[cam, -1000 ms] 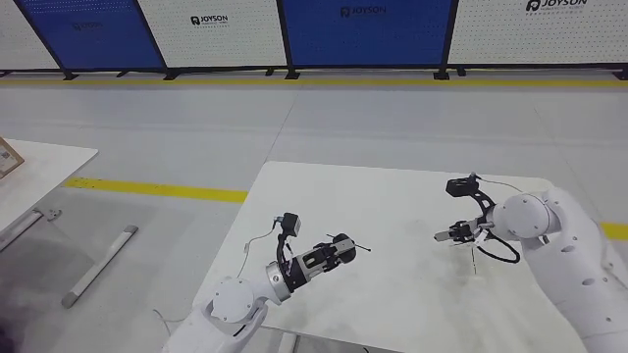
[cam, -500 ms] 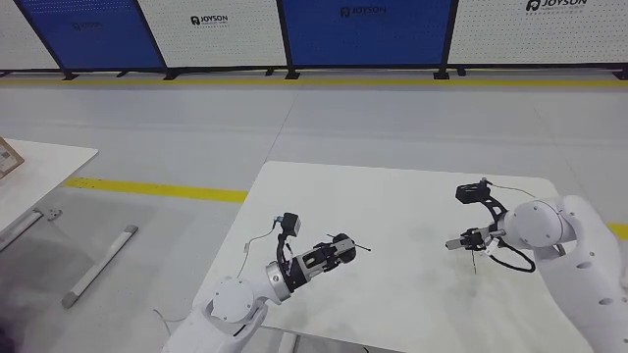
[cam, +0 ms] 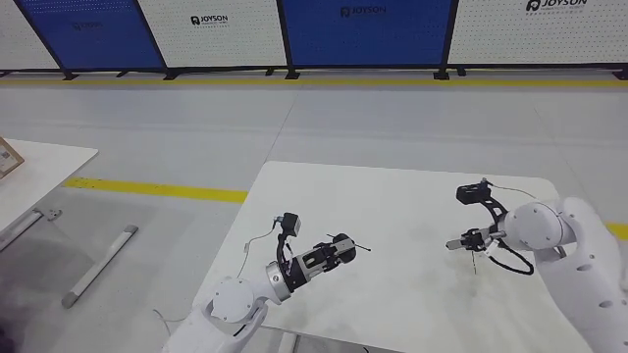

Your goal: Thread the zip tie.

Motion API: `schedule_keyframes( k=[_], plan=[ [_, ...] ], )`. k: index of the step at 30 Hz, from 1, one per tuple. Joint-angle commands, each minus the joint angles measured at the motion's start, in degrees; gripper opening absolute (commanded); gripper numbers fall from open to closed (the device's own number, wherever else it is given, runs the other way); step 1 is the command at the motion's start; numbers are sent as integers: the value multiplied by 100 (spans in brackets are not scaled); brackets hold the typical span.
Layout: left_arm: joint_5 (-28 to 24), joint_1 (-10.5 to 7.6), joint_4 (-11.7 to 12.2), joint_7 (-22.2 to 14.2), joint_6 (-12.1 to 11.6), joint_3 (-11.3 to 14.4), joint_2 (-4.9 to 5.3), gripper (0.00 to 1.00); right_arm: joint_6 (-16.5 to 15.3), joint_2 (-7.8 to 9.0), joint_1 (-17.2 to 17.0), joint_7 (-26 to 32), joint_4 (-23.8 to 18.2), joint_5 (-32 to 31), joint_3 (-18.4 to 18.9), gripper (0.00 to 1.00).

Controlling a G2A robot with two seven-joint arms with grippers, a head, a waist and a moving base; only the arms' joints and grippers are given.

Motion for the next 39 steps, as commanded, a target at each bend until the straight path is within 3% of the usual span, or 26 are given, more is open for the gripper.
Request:
schedule_keyframes(
  k=[1, 4, 7, 18, 21, 28, 30, 39],
  plan=[
    [0, 0, 0, 0, 0, 0, 0, 0, 211, 19, 78, 9, 60, -47, -115, 100],
    [0, 0, 0, 0, 0, 0, 0, 0, 537, 29, 317, 9, 241, 0, -438, 100],
    [0, 0, 0, 0, 0, 0, 0, 0, 627, 22, 531, 9, 388, 122, -761, 100],
    [0, 0, 0, 0, 0, 0, 0, 0, 627, 22, 531, 9, 388, 122, -761, 100],
    [0, 0, 0, 0, 0, 0, 0, 0, 528, 37, 434, -135, 445, 380, -629, 100],
    [0, 0, 0, 0, 0, 0, 0, 0, 1047, 68, 363, 9, 411, 637, -400, 100],
    [0, 0, 0, 0, 0, 0, 0, 0, 927, 74, 346, 9, 428, 747, -463, 100],
    [0, 0, 0, 0, 0, 0, 0, 0, 927, 74, 346, 9, 428, 747, -463, 100]
  ],
)
